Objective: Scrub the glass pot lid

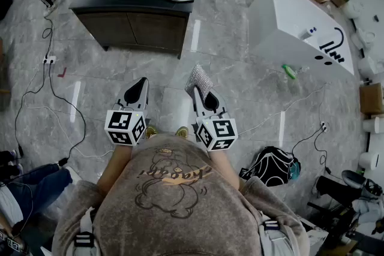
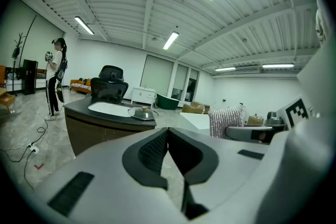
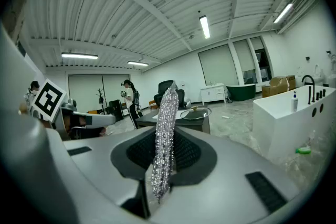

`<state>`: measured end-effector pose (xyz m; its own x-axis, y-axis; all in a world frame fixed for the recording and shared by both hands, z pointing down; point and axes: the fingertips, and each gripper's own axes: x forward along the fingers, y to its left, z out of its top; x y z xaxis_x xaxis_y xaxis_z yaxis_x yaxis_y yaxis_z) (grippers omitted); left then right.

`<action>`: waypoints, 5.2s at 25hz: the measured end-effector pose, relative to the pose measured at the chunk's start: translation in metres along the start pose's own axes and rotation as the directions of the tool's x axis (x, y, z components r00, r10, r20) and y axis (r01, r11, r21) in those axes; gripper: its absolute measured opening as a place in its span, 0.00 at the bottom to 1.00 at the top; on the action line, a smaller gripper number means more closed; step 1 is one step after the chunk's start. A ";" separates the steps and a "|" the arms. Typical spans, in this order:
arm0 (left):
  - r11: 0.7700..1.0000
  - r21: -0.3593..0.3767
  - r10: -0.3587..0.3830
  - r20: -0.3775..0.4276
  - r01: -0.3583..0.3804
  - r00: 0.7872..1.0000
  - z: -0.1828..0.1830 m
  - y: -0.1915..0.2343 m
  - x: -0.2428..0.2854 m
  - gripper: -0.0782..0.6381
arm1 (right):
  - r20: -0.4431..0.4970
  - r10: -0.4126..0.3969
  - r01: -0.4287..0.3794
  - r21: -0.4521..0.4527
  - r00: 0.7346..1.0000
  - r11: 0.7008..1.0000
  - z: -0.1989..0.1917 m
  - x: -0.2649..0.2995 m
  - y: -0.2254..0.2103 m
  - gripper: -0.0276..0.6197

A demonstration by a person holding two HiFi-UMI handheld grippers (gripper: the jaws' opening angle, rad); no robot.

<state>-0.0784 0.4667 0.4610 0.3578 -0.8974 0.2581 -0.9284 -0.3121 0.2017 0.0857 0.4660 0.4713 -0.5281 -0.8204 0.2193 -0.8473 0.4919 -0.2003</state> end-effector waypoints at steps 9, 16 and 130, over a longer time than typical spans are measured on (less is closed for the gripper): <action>1.000 0.021 0.012 0.005 -0.012 1.000 -0.001 -0.003 0.013 0.13 | 0.005 0.015 -0.015 0.012 1.000 1.000 0.000 0.007 -0.007 0.17; 0.999 0.007 0.043 0.025 -0.043 0.999 -0.002 -0.013 0.024 0.13 | 0.022 0.044 -0.044 0.018 0.999 0.999 0.003 -0.009 -0.034 0.17; 0.941 0.304 -0.016 -0.395 0.147 0.919 0.048 0.196 0.671 0.42 | -0.895 0.438 -0.962 0.187 -0.083 0.199 0.024 0.705 -0.130 0.16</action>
<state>-0.0248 -0.2120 0.6283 0.3829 -0.6963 0.6071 -0.8517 -0.5206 -0.0599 -0.1756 -0.1836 0.6289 -0.3772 0.5447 0.7490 0.3499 0.8326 -0.4293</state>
